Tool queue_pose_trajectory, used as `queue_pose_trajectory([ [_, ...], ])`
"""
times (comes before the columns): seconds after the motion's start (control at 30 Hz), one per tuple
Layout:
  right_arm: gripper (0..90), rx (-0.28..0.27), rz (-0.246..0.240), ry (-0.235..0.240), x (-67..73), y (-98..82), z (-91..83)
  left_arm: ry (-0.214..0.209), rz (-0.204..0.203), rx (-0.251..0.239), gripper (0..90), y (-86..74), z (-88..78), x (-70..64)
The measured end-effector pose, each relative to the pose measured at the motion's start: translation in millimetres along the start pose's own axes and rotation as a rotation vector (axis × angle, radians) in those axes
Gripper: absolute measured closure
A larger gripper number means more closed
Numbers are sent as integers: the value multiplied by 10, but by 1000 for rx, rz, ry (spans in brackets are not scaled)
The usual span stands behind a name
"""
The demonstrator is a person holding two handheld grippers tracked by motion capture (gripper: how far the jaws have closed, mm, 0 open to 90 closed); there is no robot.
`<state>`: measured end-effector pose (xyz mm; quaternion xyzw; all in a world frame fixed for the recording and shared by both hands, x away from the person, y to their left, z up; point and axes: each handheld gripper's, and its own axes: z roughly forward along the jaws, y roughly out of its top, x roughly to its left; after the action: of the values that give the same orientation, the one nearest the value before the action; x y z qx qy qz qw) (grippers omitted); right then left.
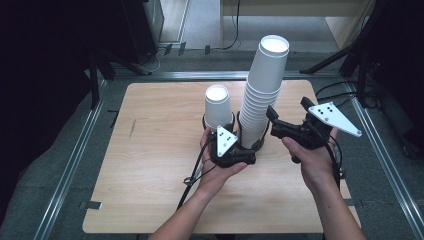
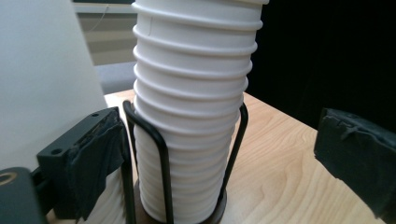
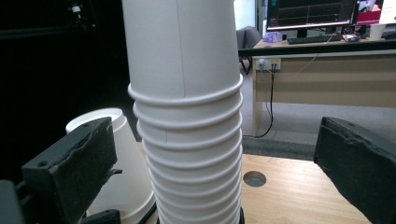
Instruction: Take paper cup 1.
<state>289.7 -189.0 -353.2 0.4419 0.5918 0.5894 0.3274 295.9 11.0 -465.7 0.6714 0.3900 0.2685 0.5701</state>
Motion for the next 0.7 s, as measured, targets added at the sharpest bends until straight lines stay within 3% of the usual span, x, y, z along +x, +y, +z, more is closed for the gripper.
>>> queue_pose_trajectory([
  [0.23, 0, 12, 6, -1, 56, 92, 130, 18, 1, -18, 0, 69, 140, -37],
  [0.6, 0, 5, -24, -13, 138, 258, 314, 89, 35, -37, 0, 127, 318, -108],
  [0.7, 0, 8, -24, -14, 146, 323, 382, 105, 19, -38, 0, 124, 369, -107],
])
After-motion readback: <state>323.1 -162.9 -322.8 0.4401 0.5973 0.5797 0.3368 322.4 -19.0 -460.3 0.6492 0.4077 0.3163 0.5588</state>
